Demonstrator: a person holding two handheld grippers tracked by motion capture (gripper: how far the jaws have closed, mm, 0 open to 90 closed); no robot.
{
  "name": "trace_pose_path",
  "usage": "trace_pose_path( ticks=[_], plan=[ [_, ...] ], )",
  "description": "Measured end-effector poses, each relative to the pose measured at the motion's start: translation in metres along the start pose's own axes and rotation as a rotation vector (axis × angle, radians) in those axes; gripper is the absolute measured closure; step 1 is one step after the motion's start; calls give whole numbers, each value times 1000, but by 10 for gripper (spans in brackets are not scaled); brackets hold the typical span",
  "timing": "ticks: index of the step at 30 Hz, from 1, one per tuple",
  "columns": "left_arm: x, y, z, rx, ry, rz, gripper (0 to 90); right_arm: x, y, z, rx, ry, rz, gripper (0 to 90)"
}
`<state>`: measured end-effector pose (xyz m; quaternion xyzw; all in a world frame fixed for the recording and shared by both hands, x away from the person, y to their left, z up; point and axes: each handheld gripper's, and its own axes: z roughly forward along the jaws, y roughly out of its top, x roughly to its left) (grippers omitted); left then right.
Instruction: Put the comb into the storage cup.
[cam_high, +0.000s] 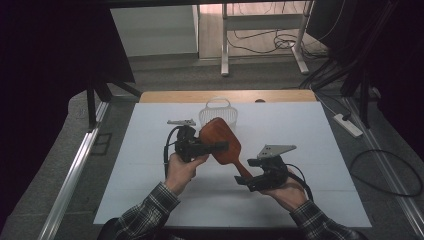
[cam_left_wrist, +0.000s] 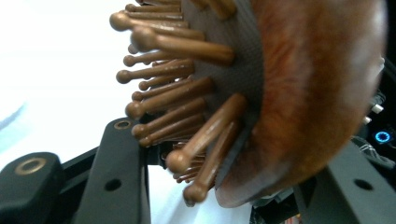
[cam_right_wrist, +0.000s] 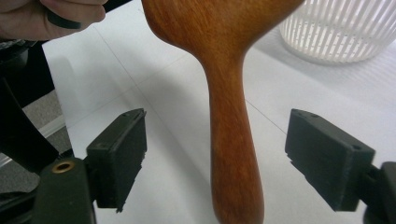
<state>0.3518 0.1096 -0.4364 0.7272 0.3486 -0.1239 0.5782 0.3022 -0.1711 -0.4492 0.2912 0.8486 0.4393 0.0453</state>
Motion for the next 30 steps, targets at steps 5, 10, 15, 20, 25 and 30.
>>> trace_pose_path(
  ticks=[5,10,15,20,25,30],
  plan=[
    [1,2,-4,10,27,15,538,-4,-1,-5,9,11,17,144],
    [2,3,-8,8,48,22,537,-5,-3,-9,20,-18,9,82],
    [0,7,-11,8,67,39,536,-8,-4,-10,57,-9,23,29],
    [1,11,-16,0,87,49,535,-8,-6,-11,88,-8,19,0],
    [3,16,-21,-8,105,56,534,-10,-9,-17,76,-20,9,0],
    [5,20,-24,-14,126,61,533,-12,-15,-22,99,-27,-30,0]
  ],
)
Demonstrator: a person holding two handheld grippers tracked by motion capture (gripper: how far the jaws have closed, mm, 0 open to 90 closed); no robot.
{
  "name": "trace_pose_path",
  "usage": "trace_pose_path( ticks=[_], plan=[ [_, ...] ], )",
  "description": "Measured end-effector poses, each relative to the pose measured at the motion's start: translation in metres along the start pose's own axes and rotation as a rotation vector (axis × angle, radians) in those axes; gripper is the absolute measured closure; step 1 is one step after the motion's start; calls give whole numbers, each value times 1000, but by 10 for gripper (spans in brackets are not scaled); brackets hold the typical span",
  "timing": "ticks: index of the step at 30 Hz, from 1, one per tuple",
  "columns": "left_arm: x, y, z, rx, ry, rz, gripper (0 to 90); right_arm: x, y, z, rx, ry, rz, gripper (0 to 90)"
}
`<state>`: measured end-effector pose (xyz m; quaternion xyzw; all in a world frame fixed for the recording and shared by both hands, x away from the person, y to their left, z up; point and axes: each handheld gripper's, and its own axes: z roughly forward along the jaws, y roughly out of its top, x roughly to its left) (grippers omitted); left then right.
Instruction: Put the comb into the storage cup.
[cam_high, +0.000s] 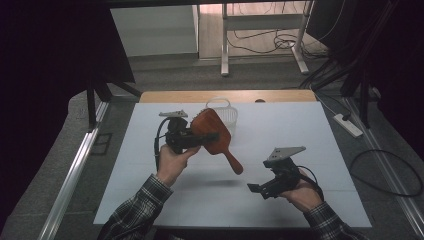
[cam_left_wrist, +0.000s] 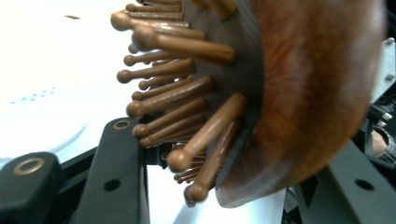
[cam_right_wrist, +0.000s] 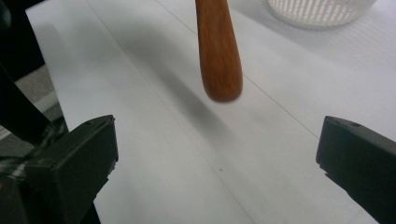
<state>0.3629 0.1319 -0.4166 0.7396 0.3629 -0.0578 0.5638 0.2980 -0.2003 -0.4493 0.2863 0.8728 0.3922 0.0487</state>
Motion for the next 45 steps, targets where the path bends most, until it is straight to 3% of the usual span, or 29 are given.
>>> trace_pose_path(
  ticks=[6,21,32,45],
  plan=[
    [2,6,-4,-3,25,10,532,-2,-5,-5,-7,-22,-10,0],
    [8,24,-14,-15,72,24,532,-11,-23,-25,-8,-88,28,0],
    [14,37,-18,-29,93,18,532,-18,-42,-41,-3,-150,77,0],
    [16,54,-27,-56,128,27,532,-17,-59,-57,-14,-211,123,0]
  ],
)
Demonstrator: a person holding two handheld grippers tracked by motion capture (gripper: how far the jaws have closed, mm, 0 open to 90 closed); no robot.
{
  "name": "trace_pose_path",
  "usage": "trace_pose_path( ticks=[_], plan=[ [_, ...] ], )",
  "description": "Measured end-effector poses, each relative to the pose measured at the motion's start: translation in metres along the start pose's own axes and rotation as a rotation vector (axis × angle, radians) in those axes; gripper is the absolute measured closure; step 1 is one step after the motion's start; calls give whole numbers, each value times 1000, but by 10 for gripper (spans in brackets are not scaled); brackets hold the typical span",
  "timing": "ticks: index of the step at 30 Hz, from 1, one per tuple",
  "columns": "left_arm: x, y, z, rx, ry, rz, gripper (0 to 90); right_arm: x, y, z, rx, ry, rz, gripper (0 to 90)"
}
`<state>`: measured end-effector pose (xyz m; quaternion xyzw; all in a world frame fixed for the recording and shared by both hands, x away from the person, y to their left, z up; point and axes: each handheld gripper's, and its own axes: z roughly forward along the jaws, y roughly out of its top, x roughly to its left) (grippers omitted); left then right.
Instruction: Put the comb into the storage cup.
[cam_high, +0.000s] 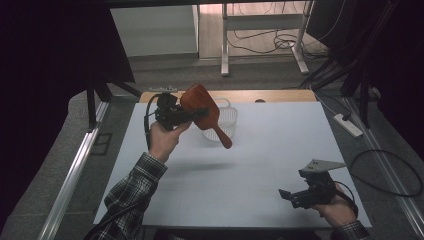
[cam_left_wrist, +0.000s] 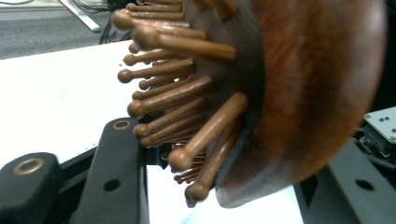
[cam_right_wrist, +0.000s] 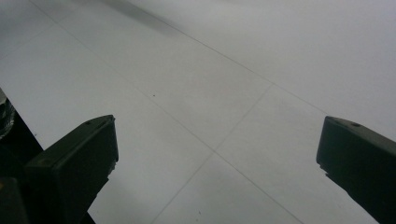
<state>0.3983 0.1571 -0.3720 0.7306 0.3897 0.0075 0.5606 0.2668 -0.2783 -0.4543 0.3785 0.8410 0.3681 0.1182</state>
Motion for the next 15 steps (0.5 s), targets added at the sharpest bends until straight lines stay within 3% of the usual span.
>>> trace_pose_path(
  ticks=[5,15],
  plan=[
    [3,4,-1,-31,2,-18,532,-2,-5,-6,6,-22,4,0],
    [7,15,1,-31,34,-7,532,-4,-14,-15,12,-52,25,0]
  ],
)
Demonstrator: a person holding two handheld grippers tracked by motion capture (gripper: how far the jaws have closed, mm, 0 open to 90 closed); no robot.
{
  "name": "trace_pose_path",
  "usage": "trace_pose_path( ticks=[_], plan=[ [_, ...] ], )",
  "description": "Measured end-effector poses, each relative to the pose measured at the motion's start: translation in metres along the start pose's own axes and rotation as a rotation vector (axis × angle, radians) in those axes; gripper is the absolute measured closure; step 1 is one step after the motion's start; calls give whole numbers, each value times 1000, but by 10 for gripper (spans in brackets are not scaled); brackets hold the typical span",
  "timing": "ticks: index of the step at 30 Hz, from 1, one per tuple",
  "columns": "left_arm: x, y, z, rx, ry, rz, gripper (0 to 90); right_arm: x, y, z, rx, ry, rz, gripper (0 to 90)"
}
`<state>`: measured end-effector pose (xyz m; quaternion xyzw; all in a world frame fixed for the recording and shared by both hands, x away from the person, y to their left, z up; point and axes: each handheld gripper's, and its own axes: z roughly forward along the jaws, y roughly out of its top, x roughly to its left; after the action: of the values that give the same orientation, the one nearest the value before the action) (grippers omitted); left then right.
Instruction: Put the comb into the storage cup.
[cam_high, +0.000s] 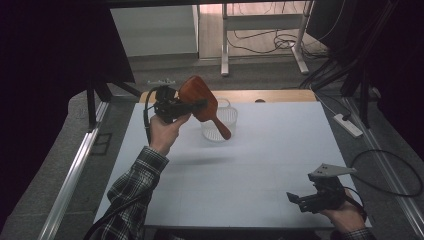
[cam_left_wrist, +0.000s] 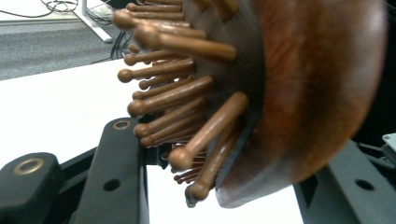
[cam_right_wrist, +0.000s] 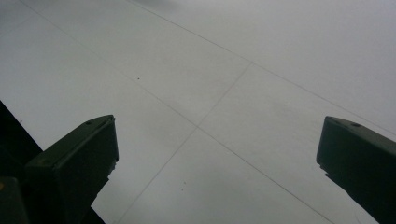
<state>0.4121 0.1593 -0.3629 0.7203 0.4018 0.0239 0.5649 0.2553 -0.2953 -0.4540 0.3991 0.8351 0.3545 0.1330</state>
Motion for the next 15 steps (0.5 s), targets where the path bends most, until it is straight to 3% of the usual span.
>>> trace_pose_path(
  ticks=[15],
  plan=[
    [6,13,-4,-1,43,-4,532,-3,-14,-11,54,-60,44,0]
  ],
)
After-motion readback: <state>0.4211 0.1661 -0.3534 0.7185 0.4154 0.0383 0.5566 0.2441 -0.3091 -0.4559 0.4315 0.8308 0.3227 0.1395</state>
